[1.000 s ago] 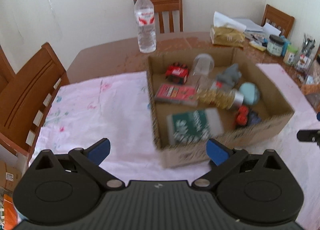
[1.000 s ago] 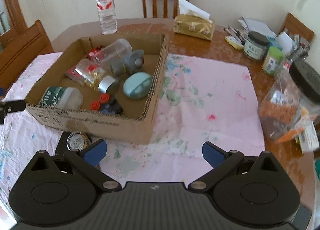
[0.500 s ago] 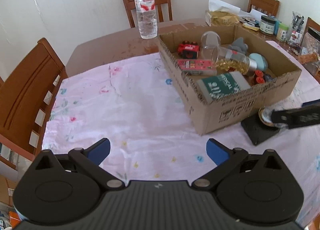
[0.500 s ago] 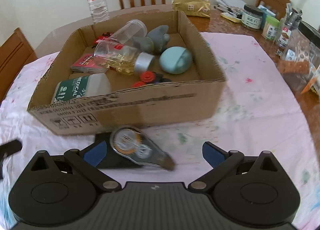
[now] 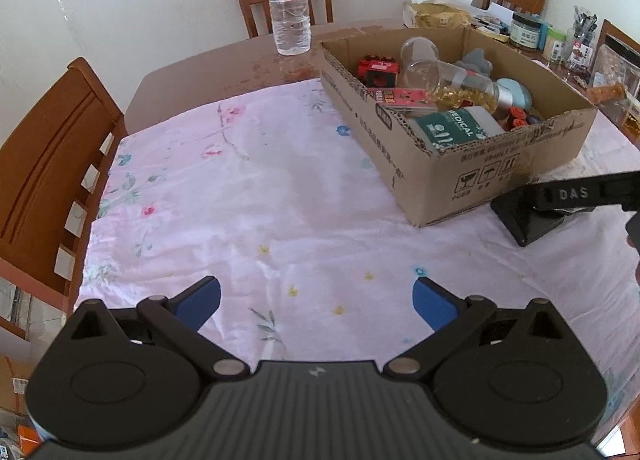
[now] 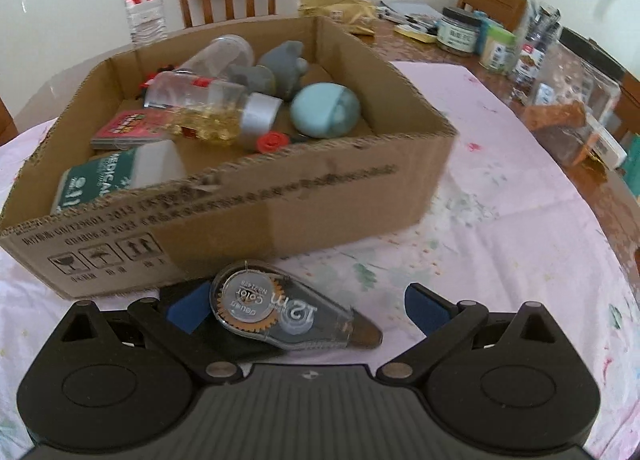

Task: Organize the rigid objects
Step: 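Grasp the black square pad with the left gripper while the right tool lines up on the correction tape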

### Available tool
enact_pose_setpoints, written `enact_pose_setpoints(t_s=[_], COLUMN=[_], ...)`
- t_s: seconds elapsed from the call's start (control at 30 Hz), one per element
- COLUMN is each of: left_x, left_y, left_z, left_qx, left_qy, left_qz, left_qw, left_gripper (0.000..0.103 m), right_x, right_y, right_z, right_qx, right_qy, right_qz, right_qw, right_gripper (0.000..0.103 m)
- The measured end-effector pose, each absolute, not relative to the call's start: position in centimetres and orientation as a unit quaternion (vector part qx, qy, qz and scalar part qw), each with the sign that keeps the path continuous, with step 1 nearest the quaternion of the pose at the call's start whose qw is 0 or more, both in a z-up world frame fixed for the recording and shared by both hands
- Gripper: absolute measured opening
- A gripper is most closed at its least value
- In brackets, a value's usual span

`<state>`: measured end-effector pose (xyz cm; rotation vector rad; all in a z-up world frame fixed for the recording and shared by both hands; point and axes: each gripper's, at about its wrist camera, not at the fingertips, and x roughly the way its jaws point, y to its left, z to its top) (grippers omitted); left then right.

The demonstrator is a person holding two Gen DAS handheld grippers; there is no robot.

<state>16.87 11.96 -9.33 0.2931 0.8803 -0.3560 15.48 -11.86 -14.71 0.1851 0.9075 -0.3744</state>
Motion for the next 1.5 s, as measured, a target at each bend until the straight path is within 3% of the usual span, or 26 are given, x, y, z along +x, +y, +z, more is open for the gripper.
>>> enact_pose_setpoints(t_s=[0.5,0.8,1.5], left_x=[16.5,16.0,17.6], left_y=[7.9,4.3,-6.0], left_z=[-10.0,-10.0,-13.4], left_qx=[0.142,0.138,0.051], left_qy=[0.435,0.443,0.478], left_qz=[-0.192,-0.210,-0.167], left_qw=[0.868,0.861,0.860], left_gripper=[0.102,0.102,0.102], right_x=[12.5,11.3,10.8], right_y=[-17.1,-20.3,-22.3], right_z=[-15.2,-15.6,-16.0], right_qx=[0.108,0.064,0.005], right_qy=[0.449,0.465,0.456], right_qz=[-0.156,-0.137,-0.026], right_qw=[0.873,0.873,0.890], right_gripper=[0.103,0.103,0.103])
